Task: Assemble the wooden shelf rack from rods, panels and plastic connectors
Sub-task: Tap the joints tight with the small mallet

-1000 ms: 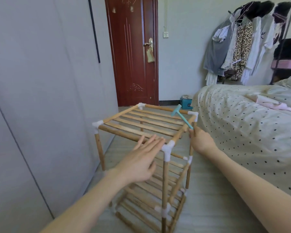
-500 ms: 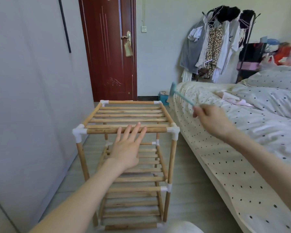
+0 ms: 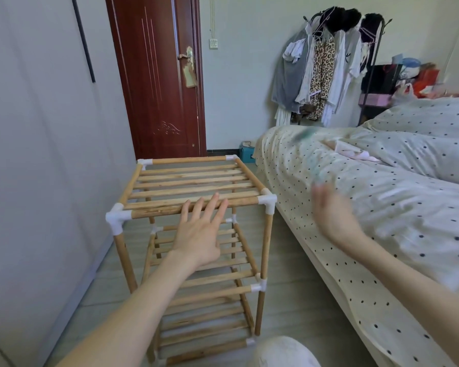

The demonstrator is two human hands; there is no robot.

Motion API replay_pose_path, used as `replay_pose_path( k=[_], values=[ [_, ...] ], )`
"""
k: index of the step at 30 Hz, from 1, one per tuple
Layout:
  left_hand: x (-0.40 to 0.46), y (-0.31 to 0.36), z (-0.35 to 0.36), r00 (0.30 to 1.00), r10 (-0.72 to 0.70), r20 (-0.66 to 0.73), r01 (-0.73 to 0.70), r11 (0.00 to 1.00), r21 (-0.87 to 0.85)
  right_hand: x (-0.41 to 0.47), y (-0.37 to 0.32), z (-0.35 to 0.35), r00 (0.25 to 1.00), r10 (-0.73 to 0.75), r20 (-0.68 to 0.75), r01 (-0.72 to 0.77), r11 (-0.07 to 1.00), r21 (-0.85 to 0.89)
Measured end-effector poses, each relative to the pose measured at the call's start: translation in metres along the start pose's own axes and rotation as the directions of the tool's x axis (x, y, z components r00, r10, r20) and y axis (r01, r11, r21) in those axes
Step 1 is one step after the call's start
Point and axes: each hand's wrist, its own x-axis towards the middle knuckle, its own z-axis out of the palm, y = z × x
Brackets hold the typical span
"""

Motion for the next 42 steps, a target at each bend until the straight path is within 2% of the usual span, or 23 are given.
replay_pose_path(
  k=[1, 2, 3, 5, 6, 7, 10, 11, 13, 15, 16, 19, 20, 22, 24, 25, 26, 28, 30, 33, 34, 37, 42],
  values=[
    [-0.001, 0.000, -0.001, 1.000, 0.001, 0.006, -0.001, 1.000, -0.003, -0.005, 0.008, 0.007, 0.971, 0.038, 0.234, -0.013, 0.994, -0.108],
    [-0.001, 0.001, -0.001, 1.000, 0.001, 0.013, -0.001, 1.000, -0.006, -0.003, 0.012, 0.007, 0.943, 0.072, 0.324, -0.020, 0.987, -0.160],
    [-0.001, 0.001, -0.002, 1.000, 0.000, 0.013, 0.000, 1.000, -0.008, 0.006, 0.016, 0.001, 0.959, 0.051, 0.280, -0.013, 0.990, -0.137],
    [-0.001, 0.001, -0.003, 1.000, -0.005, 0.013, 0.005, 1.000, -0.012, 0.016, 0.010, -0.016, 0.994, 0.022, -0.105, -0.009, 0.992, 0.129],
    [-0.001, 0.002, -0.004, 1.000, -0.004, 0.017, 0.004, 1.000, -0.009, 0.014, 0.009, -0.017, 0.957, 0.052, -0.287, 0.002, 0.983, 0.186],
    [-0.001, 0.002, -0.005, 1.000, -0.006, 0.016, 0.006, 1.000, -0.004, 0.010, 0.007, -0.015, 0.951, 0.025, -0.308, 0.017, 0.991, 0.132],
    [-0.001, 0.003, -0.005, 1.000, -0.011, 0.017, 0.011, 1.000, 0.001, -0.008, 0.020, 0.011, 0.968, 0.040, 0.247, 0.014, 0.977, -0.211],
    [-0.001, 0.003, -0.004, 1.000, -0.013, 0.018, 0.013, 1.000, 0.003, -0.004, 0.021, 0.007, 0.959, 0.042, 0.281, 0.009, 0.984, -0.180],
    [-0.001, 0.003, -0.003, 1.000, -0.016, 0.012, 0.016, 1.000, 0.010, 0.021, 0.016, -0.013, 0.996, 0.039, 0.076, -0.041, 0.999, 0.021],
    [-0.002, 0.004, -0.004, 1.000, -0.013, 0.009, 0.013, 1.000, 0.009, 0.023, 0.011, -0.022, 0.951, 0.075, -0.301, -0.007, 0.975, 0.221],
    [-0.002, 0.004, -0.004, 1.000, -0.013, 0.007, 0.013, 1.000, 0.007, 0.019, 0.008, -0.019, 0.952, 0.060, -0.299, 0.001, 0.980, 0.198],
    [-0.002, 0.004, -0.004, 1.000, -0.011, 0.012, 0.011, 1.000, 0.003, -0.005, 0.024, 0.012, 0.975, 0.062, 0.212, -0.041, 0.994, -0.101],
    [-0.002, 0.003, -0.004, 1.000, -0.009, 0.010, 0.009, 1.000, 0.002, -0.001, 0.024, 0.008, 0.973, 0.069, 0.222, -0.055, 0.996, -0.072],
    [-0.002, 0.003, -0.003, 1.000, -0.002, 0.003, 0.002, 1.000, 0.003, 0.016, 0.015, -0.009, 0.997, 0.041, -0.058, -0.034, 0.993, 0.116],
    [-0.003, 0.003, -0.003, 1.000, -0.002, 0.000, 0.002, 1.000, 0.003, 0.013, 0.008, -0.014, 0.925, 0.087, -0.369, -0.007, 0.977, 0.211],
    [-0.003, 0.003, -0.004, 1.000, -0.001, -0.001, 0.001, 1.000, 0.005, 0.008, 0.004, -0.009, 0.948, 0.081, -0.307, -0.037, 0.989, 0.146],
    [-0.003, 0.003, -0.004, 1.000, 0.002, 0.001, -0.002, 1.000, 0.005, -0.002, 0.009, 0.005, 0.988, 0.110, -0.112, -0.110, 0.994, 0.006],
    [-0.003, 0.002, -0.003, 1.000, 0.004, 0.004, -0.004, 1.000, -0.005, -0.012, 0.022, 0.017, 0.957, 0.144, 0.250, -0.103, 0.980, -0.168],
    [-0.003, 0.000, -0.002, 1.000, 0.012, 0.007, -0.012, 1.000, -0.019, 0.006, 0.024, 0.005, 0.971, 0.121, 0.204, -0.111, 0.992, -0.062],
    [-0.003, 0.000, -0.001, 1.000, 0.013, -0.001, -0.013, 1.000, -0.026, 0.007, 0.012, -0.005, 0.967, 0.076, -0.241, -0.051, 0.993, 0.109],
    [-0.003, 0.001, -0.001, 1.000, 0.013, -0.006, -0.013, 1.000, -0.026, -0.001, 0.013, 0.002, 0.978, 0.049, -0.202, -0.047, 0.999, 0.016],
    [-0.004, -0.002, 0.004, 0.998, 0.038, -0.045, -0.041, 0.998, -0.058, -0.033, 0.023, 0.036, 0.960, 0.109, 0.259, -0.045, 0.969, -0.242],
    [-0.011, -0.041, 0.005, 0.980, 0.125, -0.153, -0.158, 0.961, -0.229, -0.021, 0.000, 0.044, 0.992, 0.014, 0.125, -0.018, 0.999, 0.029]
  ],
)
